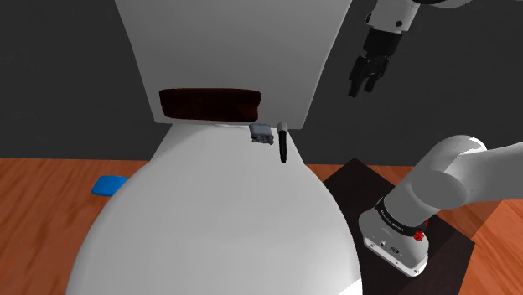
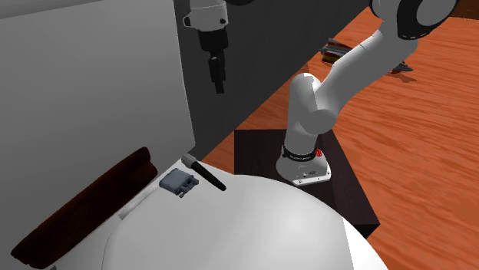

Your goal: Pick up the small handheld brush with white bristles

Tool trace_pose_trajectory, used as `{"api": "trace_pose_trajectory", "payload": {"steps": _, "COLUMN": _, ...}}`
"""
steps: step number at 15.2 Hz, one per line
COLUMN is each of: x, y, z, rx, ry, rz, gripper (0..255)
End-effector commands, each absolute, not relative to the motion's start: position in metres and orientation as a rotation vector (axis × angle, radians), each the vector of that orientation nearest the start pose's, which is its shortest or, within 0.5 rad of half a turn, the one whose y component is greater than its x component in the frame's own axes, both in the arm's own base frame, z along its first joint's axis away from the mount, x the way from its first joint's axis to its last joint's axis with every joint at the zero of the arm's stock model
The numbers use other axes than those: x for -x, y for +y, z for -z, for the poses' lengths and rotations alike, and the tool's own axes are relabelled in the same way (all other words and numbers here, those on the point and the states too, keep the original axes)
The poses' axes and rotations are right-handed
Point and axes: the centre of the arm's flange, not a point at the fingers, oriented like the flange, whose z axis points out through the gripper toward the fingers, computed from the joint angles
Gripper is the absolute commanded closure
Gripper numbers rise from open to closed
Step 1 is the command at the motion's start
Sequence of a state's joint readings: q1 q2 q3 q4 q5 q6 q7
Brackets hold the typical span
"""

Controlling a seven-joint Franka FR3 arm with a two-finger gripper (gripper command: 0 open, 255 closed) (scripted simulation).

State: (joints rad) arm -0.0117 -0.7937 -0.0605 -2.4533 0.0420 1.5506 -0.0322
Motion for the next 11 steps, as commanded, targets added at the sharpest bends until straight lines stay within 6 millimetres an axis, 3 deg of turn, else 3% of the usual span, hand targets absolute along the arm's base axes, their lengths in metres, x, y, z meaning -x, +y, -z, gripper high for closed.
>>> {"api": "trace_pose_trajectory", "payload": {"steps": 1, "x": -0.298, "y": -0.021, "z": -0.545, "rx": 3.047, "ry": 0.032, "rz": -0.162, "gripper": 0}}
{"api": "trace_pose_trajectory", "payload": {"steps": 11, "x": -0.269, "y": 0.106, "z": -0.523, "rx": 3.001, "ry": 0.54, "rz": -0.064, "gripper": 0}}
